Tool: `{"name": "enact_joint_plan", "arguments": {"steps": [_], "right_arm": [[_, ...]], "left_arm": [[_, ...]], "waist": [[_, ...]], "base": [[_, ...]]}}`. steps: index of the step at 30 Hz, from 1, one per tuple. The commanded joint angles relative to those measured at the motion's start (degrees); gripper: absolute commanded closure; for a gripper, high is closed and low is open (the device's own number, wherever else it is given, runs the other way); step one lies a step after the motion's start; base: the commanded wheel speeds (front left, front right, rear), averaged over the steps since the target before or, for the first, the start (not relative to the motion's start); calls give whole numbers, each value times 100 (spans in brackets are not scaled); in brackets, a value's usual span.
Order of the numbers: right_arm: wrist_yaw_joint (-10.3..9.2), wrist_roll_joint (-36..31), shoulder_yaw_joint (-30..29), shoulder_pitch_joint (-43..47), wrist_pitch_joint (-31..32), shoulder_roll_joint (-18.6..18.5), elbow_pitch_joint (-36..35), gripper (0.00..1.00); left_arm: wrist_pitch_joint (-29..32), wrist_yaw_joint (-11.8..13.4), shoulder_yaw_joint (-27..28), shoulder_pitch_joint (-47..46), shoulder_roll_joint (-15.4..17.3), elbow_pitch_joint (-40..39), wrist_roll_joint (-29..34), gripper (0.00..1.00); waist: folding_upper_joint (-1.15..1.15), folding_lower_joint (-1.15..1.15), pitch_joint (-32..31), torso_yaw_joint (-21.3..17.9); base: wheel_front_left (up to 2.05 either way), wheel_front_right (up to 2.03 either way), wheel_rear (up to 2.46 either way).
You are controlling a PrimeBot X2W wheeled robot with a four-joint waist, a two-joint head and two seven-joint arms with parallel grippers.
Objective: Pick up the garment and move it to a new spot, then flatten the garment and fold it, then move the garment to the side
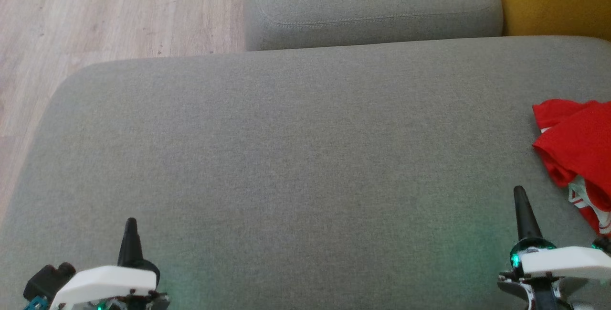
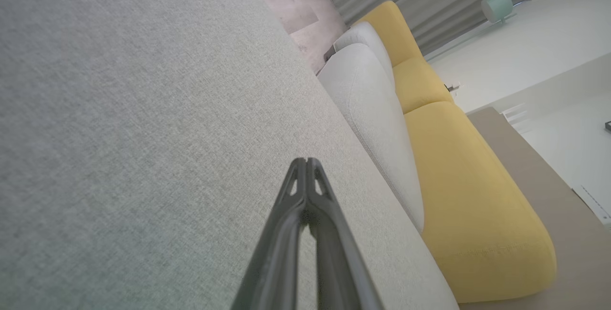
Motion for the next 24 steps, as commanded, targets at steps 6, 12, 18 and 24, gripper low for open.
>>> {"name": "enact_joint_plan", "arguments": {"steps": [6,12,18,24], "right_arm": [[-3,533,15,-475,46,-148,-46,100],[-3,848,-9,-555,65,-149,32,100],[-3,1229,-39,-652,90,-150,127,100],[-4,1609,-71,-748,115,-151,222,100]], "left_arm": [[101,-128,332,-375,-66,-145,-454,100],[166,-202,434,-421,-120,-130,-738,100],[244,-291,557,-476,-186,-111,-1080,100],[323,-380,680,-532,-252,-93,-1421,100]], "waist": [[0,0,10,0],[0,0,17,-1],[0,0,25,-1],[0,0,34,-2]], "base": [[0,0,0],[0,0,0],[0,0,0],[0,0,0]]}}
